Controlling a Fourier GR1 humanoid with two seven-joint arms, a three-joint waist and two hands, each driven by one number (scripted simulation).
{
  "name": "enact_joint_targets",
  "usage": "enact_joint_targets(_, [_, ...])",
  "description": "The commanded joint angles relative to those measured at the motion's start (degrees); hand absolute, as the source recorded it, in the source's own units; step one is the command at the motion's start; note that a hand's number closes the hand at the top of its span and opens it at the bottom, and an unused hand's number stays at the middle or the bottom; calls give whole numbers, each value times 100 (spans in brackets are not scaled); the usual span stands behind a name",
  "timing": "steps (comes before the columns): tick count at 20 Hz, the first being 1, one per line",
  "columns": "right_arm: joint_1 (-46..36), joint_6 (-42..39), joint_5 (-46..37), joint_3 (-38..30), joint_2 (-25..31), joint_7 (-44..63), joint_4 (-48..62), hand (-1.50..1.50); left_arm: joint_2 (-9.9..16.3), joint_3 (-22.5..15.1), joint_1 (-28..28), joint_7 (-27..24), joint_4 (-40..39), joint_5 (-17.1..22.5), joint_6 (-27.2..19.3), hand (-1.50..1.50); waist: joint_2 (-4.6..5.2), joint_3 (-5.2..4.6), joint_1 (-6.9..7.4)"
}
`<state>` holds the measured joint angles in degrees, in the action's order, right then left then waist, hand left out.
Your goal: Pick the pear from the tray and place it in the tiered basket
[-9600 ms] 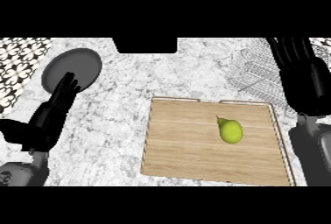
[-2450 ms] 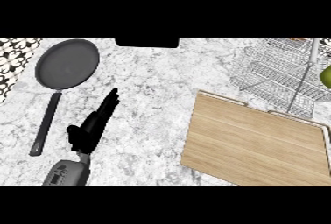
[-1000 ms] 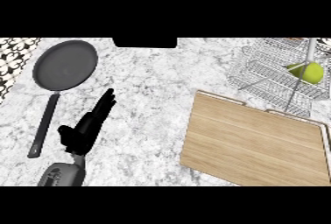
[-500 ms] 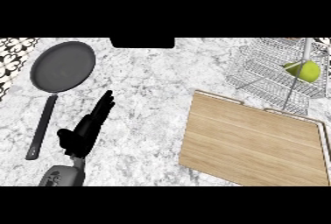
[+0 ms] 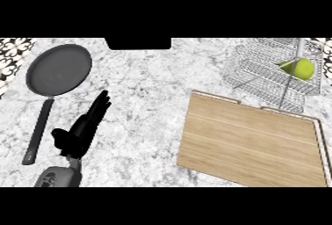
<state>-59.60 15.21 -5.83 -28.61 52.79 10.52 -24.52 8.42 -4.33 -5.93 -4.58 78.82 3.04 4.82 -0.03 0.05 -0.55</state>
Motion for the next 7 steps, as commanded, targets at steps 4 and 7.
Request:
enact_joint_targets(4, [1524,-1191,924,-1018,1007,-782,-35,-150,-41,23,15,186,98,21,-24,0,-18,5,-87])
enact_joint_targets(7, [2137,-1909,1146,-1304,1489,-993,230,-150,-31,21,79,110,190,-61,-74,0,-10,5,-51])
